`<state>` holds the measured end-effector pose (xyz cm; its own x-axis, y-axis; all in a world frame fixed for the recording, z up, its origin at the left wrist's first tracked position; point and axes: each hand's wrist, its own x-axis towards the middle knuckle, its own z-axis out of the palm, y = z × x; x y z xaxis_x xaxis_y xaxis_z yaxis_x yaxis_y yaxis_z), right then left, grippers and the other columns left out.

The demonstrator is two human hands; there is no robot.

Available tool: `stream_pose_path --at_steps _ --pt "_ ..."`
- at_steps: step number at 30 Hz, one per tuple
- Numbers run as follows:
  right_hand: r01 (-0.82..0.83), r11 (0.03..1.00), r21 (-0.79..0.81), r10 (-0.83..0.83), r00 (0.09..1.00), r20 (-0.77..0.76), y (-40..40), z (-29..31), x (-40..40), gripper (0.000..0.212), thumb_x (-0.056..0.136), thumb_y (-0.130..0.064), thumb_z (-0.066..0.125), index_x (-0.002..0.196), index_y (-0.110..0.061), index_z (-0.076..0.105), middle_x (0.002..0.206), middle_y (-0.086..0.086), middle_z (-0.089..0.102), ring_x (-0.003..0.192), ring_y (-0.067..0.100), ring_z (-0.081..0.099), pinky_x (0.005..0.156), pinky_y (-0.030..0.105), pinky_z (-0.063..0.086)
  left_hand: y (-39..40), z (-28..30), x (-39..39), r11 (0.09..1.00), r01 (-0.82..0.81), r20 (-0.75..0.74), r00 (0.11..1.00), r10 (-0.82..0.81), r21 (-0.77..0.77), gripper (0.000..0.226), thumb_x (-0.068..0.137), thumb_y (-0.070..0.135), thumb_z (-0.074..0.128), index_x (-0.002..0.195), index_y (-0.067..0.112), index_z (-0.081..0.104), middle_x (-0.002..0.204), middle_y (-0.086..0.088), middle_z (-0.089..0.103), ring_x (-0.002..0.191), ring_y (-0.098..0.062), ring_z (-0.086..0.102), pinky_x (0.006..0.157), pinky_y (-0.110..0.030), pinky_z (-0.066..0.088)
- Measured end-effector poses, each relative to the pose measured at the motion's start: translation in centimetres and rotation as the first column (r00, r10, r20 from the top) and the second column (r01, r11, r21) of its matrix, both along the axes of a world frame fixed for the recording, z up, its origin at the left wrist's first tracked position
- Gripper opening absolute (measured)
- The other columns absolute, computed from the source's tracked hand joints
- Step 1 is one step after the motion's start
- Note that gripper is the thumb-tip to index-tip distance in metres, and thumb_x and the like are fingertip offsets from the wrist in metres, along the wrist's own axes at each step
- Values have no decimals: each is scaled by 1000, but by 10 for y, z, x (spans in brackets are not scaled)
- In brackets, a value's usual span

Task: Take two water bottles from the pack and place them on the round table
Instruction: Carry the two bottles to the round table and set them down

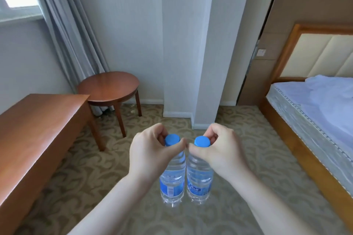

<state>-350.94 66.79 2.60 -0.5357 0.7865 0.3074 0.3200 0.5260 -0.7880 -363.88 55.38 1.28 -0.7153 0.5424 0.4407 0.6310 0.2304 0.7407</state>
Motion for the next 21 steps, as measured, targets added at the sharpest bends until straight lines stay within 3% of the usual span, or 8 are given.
stream_pose_path --at_steps 4,8,11,14,17,21 --pt "-83 996 31 82 996 30 71 1 -43 49 41 -57 71 57 -17 48 46 -8 48 44 6 39 44 21 32 62 -3 -36 997 -79 36 996 78 6 53 53 61 71 56 18 40 50 16 51 47 -15 33 47 -29 33" --pt "-160 985 59 153 983 104 135 6 -103 41 50 -41 83 61 -16 52 53 -6 56 50 13 48 49 28 39 105 -3 -83 980 -200 68 978 198 14 51 56 60 72 57 19 42 52 19 52 48 -13 37 47 -28 32" --pt "-198 976 86 186 974 130 172 5 -158 42 51 -39 85 61 -15 52 52 -6 54 48 10 46 44 17 33 128 -8 -132 959 -284 93 955 283 3 51 56 61 72 56 20 42 51 20 51 48 -11 38 47 -28 32" --pt "-217 974 60 210 972 105 205 -1 -216 43 51 -41 85 59 -16 51 50 -6 53 46 9 44 44 17 35 158 -17 -185 953 -301 57 952 302 -23 51 56 62 72 55 22 39 51 20 52 44 -13 35 48 -25 30" --pt "-226 974 20 224 972 73 228 -9 -273 44 53 -40 87 59 -16 51 51 -6 53 48 10 45 47 25 37 185 -25 -238 951 -295 -18 955 295 -93 51 57 57 76 55 23 38 40 7 42 43 -10 33 50 -23 28" --pt "-249 968 28 246 967 71 260 -8 -348 44 53 -45 87 58 -20 50 52 -8 57 49 9 49 47 25 38 211 -25 -313 936 -335 -54 942 331 -107 50 58 58 77 55 22 42 41 9 40 42 -9 33 50 -21 28"
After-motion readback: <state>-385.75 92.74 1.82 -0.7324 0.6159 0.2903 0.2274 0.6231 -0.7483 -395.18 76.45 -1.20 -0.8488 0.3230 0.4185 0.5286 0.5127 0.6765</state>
